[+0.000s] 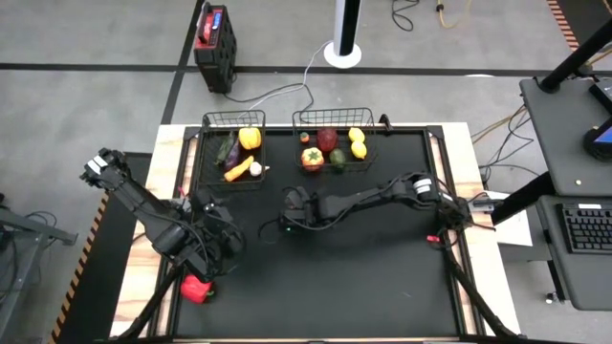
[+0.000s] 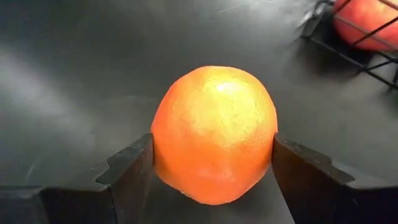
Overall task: Sort produce into baskets
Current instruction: Put the orange into the right black wire basket
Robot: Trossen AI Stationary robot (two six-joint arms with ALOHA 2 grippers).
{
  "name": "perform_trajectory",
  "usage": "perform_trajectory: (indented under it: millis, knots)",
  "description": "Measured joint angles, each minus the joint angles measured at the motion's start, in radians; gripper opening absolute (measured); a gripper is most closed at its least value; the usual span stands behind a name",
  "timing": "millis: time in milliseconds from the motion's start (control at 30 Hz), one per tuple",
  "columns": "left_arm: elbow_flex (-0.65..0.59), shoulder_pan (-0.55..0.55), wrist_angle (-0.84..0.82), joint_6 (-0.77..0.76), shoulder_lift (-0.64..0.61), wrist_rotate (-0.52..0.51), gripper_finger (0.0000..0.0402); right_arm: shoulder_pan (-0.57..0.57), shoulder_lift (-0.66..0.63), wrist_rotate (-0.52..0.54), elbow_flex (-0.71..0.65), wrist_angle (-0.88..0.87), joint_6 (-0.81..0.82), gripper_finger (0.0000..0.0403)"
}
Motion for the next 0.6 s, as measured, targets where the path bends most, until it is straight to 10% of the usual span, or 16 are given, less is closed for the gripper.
perform_trajectory:
  millis: [600]
  knots:
    - [0.0, -0.013, 0.277, 0.01, 0.044, 0.098, 0.0343, 0.088, -0.296, 0.017, 0.001, -0.053, -0.278, 0.0287]
